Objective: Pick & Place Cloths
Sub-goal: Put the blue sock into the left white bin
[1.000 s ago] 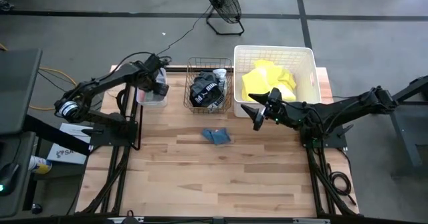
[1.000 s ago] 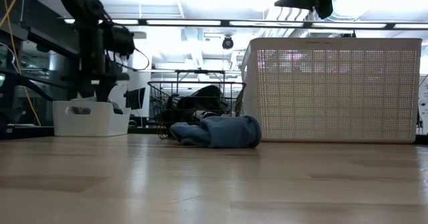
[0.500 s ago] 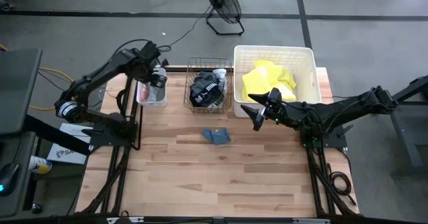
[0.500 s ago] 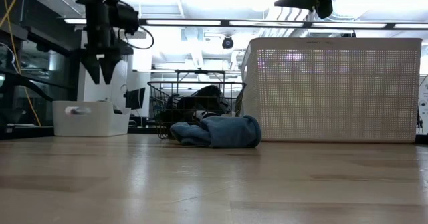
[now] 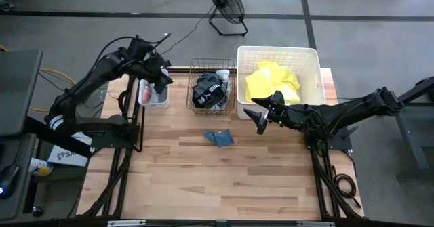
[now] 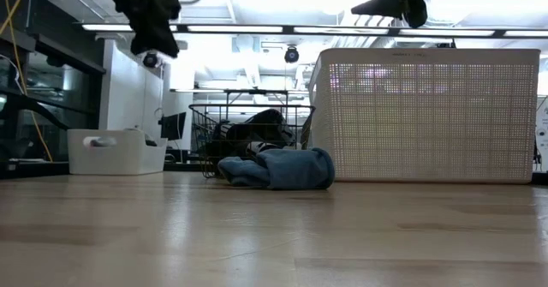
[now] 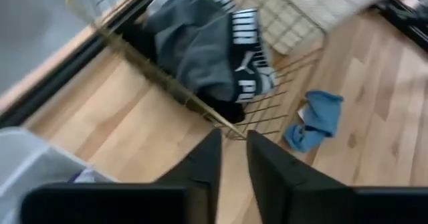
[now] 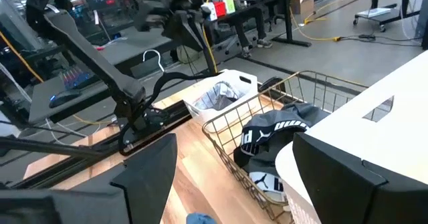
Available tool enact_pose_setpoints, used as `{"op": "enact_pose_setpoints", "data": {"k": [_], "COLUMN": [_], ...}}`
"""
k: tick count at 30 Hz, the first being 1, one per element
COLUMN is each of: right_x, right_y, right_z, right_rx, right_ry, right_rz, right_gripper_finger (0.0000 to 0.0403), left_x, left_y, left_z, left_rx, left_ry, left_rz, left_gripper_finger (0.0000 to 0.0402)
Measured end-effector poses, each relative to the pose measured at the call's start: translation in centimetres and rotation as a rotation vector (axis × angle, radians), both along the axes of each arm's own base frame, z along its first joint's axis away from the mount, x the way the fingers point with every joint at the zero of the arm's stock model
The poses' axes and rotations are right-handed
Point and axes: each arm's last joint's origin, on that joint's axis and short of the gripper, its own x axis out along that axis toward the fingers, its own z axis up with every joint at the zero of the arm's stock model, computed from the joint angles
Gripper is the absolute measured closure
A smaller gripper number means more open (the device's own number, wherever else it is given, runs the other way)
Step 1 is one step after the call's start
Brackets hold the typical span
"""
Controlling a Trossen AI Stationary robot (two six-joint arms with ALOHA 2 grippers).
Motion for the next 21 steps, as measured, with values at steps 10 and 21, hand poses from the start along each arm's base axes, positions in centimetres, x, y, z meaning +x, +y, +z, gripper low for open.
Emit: {"op": "enact_pose_setpoints", "data": {"k": [10,21], "right_x": [0.4,3.2], "right_y": [0.2,1.5], "right_z": [-0.4,-4.3], "right_rx": [-0.070,-0.158], "right_ry": [0.056,0.264], "right_rz": [0.069,0.187], "right_gripper_finger": [0.0113,0.0113], "left_x": [0.3,2.3], "left_y": [-4.7,-9.9], "left_z": [2.0,3.0], "left_rx": [0.186,0.350], "left_ry": [-0.094,-0.165], "left_rz": [-0.310,-0.642], "left_gripper_finger": [0.0399,0.0401]}}
